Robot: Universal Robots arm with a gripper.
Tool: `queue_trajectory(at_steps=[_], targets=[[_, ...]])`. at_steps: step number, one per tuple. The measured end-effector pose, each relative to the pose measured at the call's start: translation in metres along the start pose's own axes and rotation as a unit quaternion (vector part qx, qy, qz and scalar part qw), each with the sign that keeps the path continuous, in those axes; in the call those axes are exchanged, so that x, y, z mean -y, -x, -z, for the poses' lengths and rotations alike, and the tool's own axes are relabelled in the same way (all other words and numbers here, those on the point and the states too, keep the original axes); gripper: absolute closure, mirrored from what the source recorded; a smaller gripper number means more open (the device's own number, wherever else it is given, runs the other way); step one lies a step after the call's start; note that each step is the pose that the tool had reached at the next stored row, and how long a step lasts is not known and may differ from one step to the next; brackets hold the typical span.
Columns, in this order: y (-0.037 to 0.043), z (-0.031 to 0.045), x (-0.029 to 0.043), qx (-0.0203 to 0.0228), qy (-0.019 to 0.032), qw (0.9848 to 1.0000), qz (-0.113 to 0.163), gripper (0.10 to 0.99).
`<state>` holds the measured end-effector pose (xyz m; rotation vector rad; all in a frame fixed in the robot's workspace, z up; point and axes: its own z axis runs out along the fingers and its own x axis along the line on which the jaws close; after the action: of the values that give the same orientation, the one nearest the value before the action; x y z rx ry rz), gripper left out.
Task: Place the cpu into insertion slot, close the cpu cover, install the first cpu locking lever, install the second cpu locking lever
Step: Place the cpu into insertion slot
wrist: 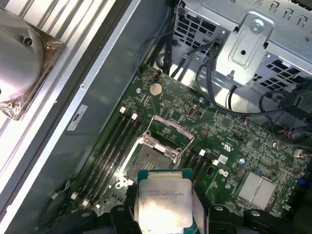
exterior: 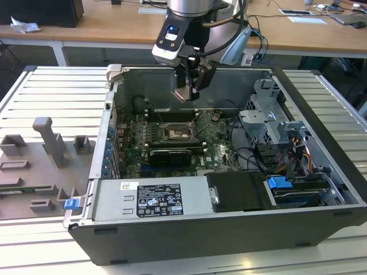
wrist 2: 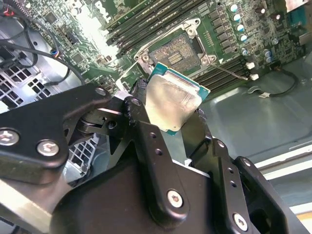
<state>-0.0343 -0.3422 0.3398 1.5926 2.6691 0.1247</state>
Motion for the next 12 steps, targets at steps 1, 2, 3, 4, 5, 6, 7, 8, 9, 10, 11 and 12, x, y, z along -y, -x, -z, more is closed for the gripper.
queue_trajectory(at_steps=[1, 2, 3, 4, 5, 6, 7, 8, 9, 10, 11, 12], targets=[[0.0, -0.0002, 0.0, 0.0003, 0.0, 1.0, -0.003, 0.557], [0.0, -0.0005, 0.0, 0.0007, 0.0001, 1.0, -0.007, 0.557], [0.0, -0.0007, 0.0001, 0.0009, 0.0001, 1.0, -0.01, 0.557], [0.0, -0.001, 0.0001, 0.0013, 0.0002, 0.9999, -0.014, 0.557], [0.0, -0.0013, 0.0001, 0.0015, 0.0002, 0.9999, -0.016, 0.557], [0.0, -0.0015, 0.0001, 0.0017, 0.0003, 0.9998, -0.019, 0.557], [0.0, -0.0021, 0.0002, 0.0022, 0.0003, 0.9997, -0.025, 0.557], [0.0, -0.0026, 0.0002, 0.0025, 0.0004, 0.9996, -0.028, 0.557], [0.0001, -0.003, 0.0003, 0.0027, 0.0004, 0.9995, -0.03, 0.557], [0.0001, -0.005, 0.0005, 0.003, 0.0004, 0.9994, -0.034, 0.557], [0.0001, -0.0071, 0.0006, 0.0033, 0.0, 0.9993, -0.036, 0.557], [0.0001, -0.008, 0.0007, 0.0041, -0.0005, 0.9993, -0.038, 0.557]])
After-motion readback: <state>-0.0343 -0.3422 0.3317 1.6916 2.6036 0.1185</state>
